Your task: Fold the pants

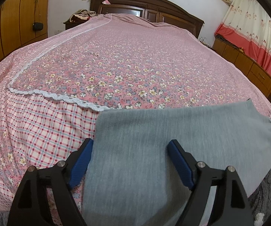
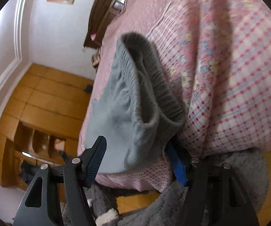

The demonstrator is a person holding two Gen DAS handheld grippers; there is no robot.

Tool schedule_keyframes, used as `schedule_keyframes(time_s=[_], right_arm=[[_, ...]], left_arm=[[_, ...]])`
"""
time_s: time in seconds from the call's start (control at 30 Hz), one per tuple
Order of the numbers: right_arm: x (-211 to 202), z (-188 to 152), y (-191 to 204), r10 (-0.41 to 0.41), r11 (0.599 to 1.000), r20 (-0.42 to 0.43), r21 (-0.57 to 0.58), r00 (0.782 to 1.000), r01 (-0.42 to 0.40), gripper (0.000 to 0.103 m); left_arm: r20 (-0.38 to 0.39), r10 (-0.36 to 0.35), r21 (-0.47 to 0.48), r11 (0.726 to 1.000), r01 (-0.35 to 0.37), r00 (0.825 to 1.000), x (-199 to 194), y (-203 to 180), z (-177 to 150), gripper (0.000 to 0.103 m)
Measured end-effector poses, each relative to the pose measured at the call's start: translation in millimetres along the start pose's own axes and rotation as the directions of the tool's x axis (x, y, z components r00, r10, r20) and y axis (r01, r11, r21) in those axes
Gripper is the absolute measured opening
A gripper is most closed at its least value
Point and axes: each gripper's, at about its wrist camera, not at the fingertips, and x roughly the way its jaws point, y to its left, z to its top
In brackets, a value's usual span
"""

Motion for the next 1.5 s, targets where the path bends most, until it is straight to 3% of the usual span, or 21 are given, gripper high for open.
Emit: schedule_keyframes(time_s=[0.13,0.23,0.3,0.43,0.5,0.6,0.77,0.87,1.03,1.2,1.3,1.5], right_arm=[[-6.2,-14.8,24.0,-0.061,0.995,-0.056,-0.082,0.997,0.056,0.067],[-11.8,-29.7,35.7,0.097,0.993,-0.055,-0.066,0.994,-0.1,0.067],[-3.0,-30.8,36.4,0.119,0.991,-0.062,-0.052,0.991,-0.122,0.067],[28.2,-20.0,10.4,0.019,0.999,-0.09,0.031,0.996,-0.016,0.067],[31.8,-19.3,2.7,0.024,0.999,-0.079,0.048,0.997,-0.02,0.063],[27.5,-12.9,-2.7,0.022,0.999,-0.031,0.044,0.999,-0.02,0.063],[2.8,-8.3,-1.5,0.094,0.996,0.088,-0.021,0.992,-0.092,0.063],[-21.2,-4.2,-0.5,0.141,0.989,0.183,-0.061,0.973,-0.132,0.063],[-31.1,8.3,-11.6,0.154,0.988,0.252,-0.048,0.955,-0.146,0.063],[-36.5,14.4,-29.8,0.199,0.976,0.364,0.01,0.91,-0.217,0.063],[-29.8,17.6,-35.0,0.213,0.97,0.323,0.039,0.922,-0.238,0.063],[-17.6,6.0,-31.7,0.179,0.973,0.227,0.104,0.957,-0.206,0.063]], left_arm=[[0.002,0.003,-0.009,1.0,-0.003,1.0,1.5,-3.6,1.6,0.085],[0.004,-0.001,-0.011,1.0,0.001,1.0,1.9,-3.8,1.7,0.085],[0.003,-0.003,-0.012,1.0,0.003,1.0,3.1,-3.0,2.5,0.085],[0.003,-0.007,-0.022,1.0,0.007,1.0,4.5,-0.9,4.8,0.087],[0.004,-0.009,-0.027,1.0,0.009,1.0,4.5,-1.2,7.4,0.087],[0.006,-0.019,-0.034,0.999,0.019,1.0,4.1,1.5,7.7,0.087],[0.005,-0.016,-0.035,0.999,0.016,1.0,5.5,4.3,7.8,0.087],[0.005,-0.018,-0.029,0.999,0.018,1.0,5.7,2.7,7.6,0.087],[0.005,-0.013,-0.024,1.0,0.013,1.0,7.0,1.7,6.8,0.088],[0.007,-0.011,-0.023,1.0,0.011,1.0,7.0,-0.8,1.9,0.088],[0.005,-0.011,-0.023,1.0,0.011,1.0,7.7,-1.1,2.0,0.088],[0.005,-0.012,-0.023,1.0,0.012,1.0,8.3,-0.3,2.6,0.088]])
